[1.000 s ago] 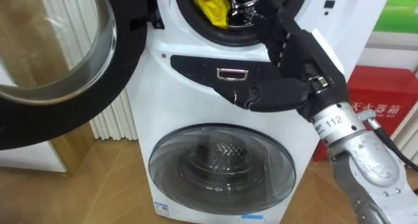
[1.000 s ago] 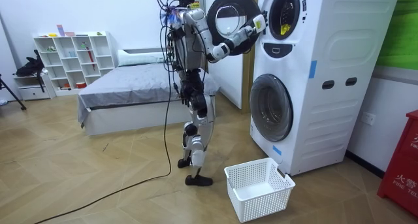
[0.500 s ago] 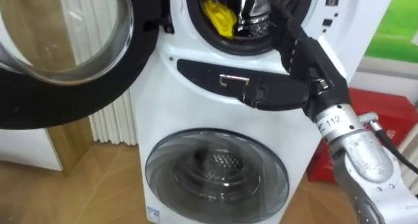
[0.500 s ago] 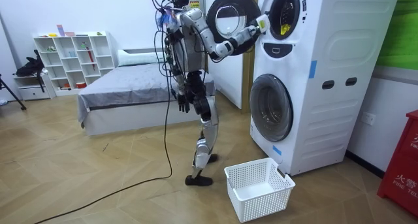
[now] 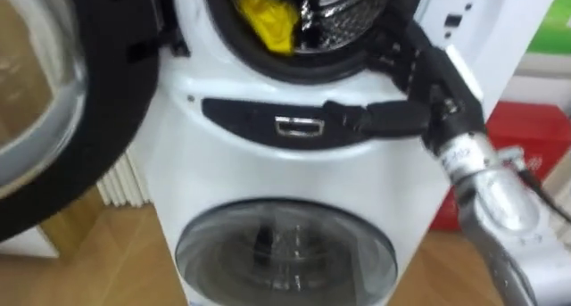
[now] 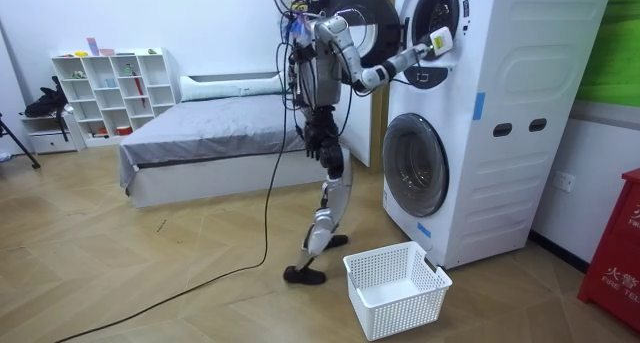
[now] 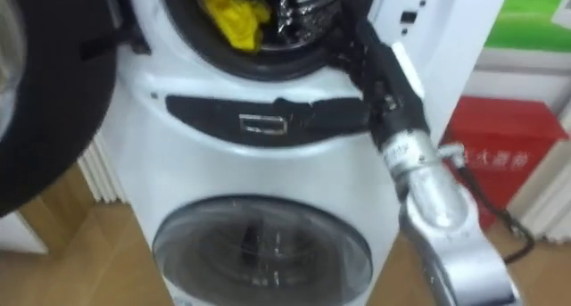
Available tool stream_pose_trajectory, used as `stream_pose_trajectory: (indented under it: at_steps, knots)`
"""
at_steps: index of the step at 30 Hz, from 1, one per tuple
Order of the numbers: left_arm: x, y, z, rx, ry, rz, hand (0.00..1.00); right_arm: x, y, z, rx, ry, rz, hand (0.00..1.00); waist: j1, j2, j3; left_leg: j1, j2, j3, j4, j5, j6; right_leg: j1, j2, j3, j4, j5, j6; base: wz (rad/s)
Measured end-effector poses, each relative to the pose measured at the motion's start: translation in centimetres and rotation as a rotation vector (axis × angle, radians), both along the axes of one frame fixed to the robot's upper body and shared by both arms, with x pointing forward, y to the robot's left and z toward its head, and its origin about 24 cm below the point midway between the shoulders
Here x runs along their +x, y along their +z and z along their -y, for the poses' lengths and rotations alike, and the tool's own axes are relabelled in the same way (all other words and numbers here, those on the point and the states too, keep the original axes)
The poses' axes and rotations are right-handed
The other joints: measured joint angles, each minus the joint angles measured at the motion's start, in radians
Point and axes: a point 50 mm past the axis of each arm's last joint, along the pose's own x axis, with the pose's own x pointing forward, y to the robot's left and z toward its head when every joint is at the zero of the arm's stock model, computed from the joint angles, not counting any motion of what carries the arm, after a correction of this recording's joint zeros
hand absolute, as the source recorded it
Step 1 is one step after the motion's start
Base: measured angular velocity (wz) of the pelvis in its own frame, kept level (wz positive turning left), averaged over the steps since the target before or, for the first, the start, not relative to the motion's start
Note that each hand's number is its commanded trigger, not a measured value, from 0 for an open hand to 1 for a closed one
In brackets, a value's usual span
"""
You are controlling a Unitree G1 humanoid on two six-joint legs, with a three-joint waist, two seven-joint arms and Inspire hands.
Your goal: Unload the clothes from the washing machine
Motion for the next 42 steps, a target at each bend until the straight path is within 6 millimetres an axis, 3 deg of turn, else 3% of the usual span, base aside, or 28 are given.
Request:
stream_pose_trajectory:
  at_steps: [2, 3, 5, 6, 7, 8, 9, 11, 12, 13, 14, 15, 19, 21, 32, 36, 42]
  knots:
    - [0.9, 0.1, -0.1, 0.004, -0.006, 0.020, 0.00, -0.2, -0.5, 0.9, -0.003, -0.043, -0.003, 0.00, -0.003, -0.003, 0.0034, 0.043, -0.022, 0.015, -0.015, -0.027, 0.015, -0.033, -0.046, 0.003, 0.145, 0.011, 0.016, 0.07]
    - [1.3, 0.2, 0.0, 0.010, -0.014, 0.029, 0.00, -0.6, -1.0, 1.3, 0.006, -0.058, -0.007, 0.00, -0.003, 0.001, 0.0052, 0.069, -0.032, 0.015, -0.013, -0.044, 0.025, -0.050, -0.060, 0.012, 0.223, 0.041, 0.024, 0.00]
    - [1.6, 0.2, 0.1, 0.027, -0.041, 0.034, 0.00, -1.1, -1.9, 2.0, 0.026, -0.088, -0.017, 0.00, -0.006, 0.017, 0.0054, 0.118, -0.032, 0.000, -0.025, -0.061, 0.035, -0.079, -0.060, 0.037, 0.308, 0.122, 0.021, -0.02]
    - [1.7, 0.3, 0.0, 0.036, -0.064, 0.035, 0.00, -1.5, -2.5, 2.4, 0.030, -0.102, -0.034, 0.00, -0.014, 0.037, 0.0091, 0.144, -0.020, -0.016, -0.039, -0.068, 0.038, -0.096, -0.042, 0.041, 0.322, 0.114, 0.018, 0.00]
    - [1.9, 0.5, -0.4, 0.053, -0.071, 0.043, 0.00, -1.6, -2.8, 2.5, 0.034, -0.104, -0.038, 0.00, -0.023, 0.039, 0.0085, 0.151, -0.006, -0.017, -0.051, -0.068, 0.038, -0.136, -0.014, 0.051, 0.295, 0.064, 0.013, 0.00]
    - [2.0, 0.6, -0.6, 0.059, -0.073, 0.047, 0.00, -1.7, -2.8, 2.5, 0.033, -0.104, -0.041, 0.00, -0.026, 0.039, 0.0087, 0.152, 0.001, -0.016, -0.054, -0.066, 0.037, -0.156, 0.003, 0.058, 0.264, 0.046, 0.011, -0.07]
    - [1.7, 0.7, -0.9, 0.068, -0.074, 0.040, 0.00, -1.6, -3.1, 2.6, 0.032, -0.108, -0.051, 0.00, -0.027, 0.038, 0.0085, 0.158, 0.010, -0.012, -0.058, -0.065, 0.037, -0.174, 0.040, 0.073, 0.159, 0.032, 0.009, -0.03]
    - [1.7, 0.7, -1.1, 0.077, -0.074, 0.042, 0.00, -1.6, -3.1, 2.6, 0.031, -0.106, -0.053, 0.00, -0.028, 0.034, 0.0075, 0.161, 0.006, -0.009, -0.057, -0.067, 0.037, -0.182, 0.069, 0.095, -0.046, 0.071, 0.000, 0.04]
    - [1.4, 0.7, -1.1, 0.080, -0.072, 0.036, 0.00, -1.6, -3.2, 2.5, 0.030, -0.103, -0.057, 0.00, -0.028, 0.037, 0.0030, 0.163, 0.007, -0.007, -0.054, -0.071, 0.036, -0.181, 0.075, 0.102, -0.098, 0.143, -0.038, -0.07]
    - [1.0, 0.6, -1.0, 0.080, -0.070, 0.030, 0.00, -1.6, -3.2, 2.4, 0.028, -0.101, -0.062, 0.00, -0.017, 0.044, -0.0028, 0.170, 0.016, -0.007, -0.059, -0.074, 0.028, -0.167, 0.091, 0.105, -0.139, 0.157, -0.040, -0.09]
    - [0.6, 0.6, -1.1, 0.082, -0.068, 0.020, 0.00, -1.5, -3.2, 2.3, 0.029, -0.094, -0.066, 0.00, -0.017, 0.051, 0.0001, 0.173, 0.022, -0.007, -0.061, -0.074, 0.025, -0.158, 0.099, 0.100, -0.162, 0.161, -0.039, -0.16]
    - [-0.3, 0.6, -1.2, 0.091, -0.061, -0.005, 0.00, -1.5, -3.3, 2.3, 0.034, -0.084, -0.075, 0.00, -0.013, 0.052, -0.0011, 0.180, 0.028, -0.007, -0.074, -0.068, 0.017, -0.147, 0.107, 0.097, -0.188, 0.173, -0.051, -0.05]
    - [-3.6, 0.2, -0.9, 0.082, -0.023, -0.107, 0.00, -1.5, -3.2, 2.1, 0.047, -0.058, -0.078, 0.00, 0.010, 0.045, -0.0052, 0.177, 0.045, 0.005, -0.089, -0.056, -0.003, -0.148, 0.125, 0.096, -0.221, 0.201, -0.064, -0.09]
    - [-4.3, 0.0, -0.7, 0.074, -0.014, -0.133, 0.00, -1.6, -3.0, 1.8, 0.044, -0.049, -0.076, 0.00, 0.008, 0.039, -0.0078, 0.170, 0.048, -0.002, -0.089, -0.051, -0.010, -0.155, 0.127, 0.088, -0.223, 0.203, -0.069, 0.06]
    - [-1.9, 0.1, -0.4, 0.050, -0.037, -0.048, 0.00, -2.2, -1.8, 0.0, -0.062, 0.028, -0.046, 0.00, -0.006, 0.038, -0.0113, 0.142, 0.069, -0.015, -0.101, -0.031, -0.037, -0.154, 0.155, 0.080, -0.264, 0.223, -0.099, 0.02]
    - [-1.8, 0.1, -0.4, 0.049, -0.038, -0.046, 0.00, -3.8, -1.2, -0.7, -0.076, 0.080, -0.027, 0.00, -0.014, 0.047, -0.0113, 0.145, 0.073, -0.016, -0.121, -0.027, -0.040, -0.148, 0.162, 0.075, -0.287, 0.230, -0.109, 0.00]
    - [-1.9, 0.1, -0.3, 0.040, -0.036, -0.034, 0.00, -5.6, -0.8, -3.5, -0.031, 0.334, -0.029, 0.00, -0.018, 0.062, -0.0141, 0.178, 0.074, -0.004, -0.160, -0.026, -0.045, -0.126, 0.170, 0.083, -0.302, 0.228, -0.117, -0.03]
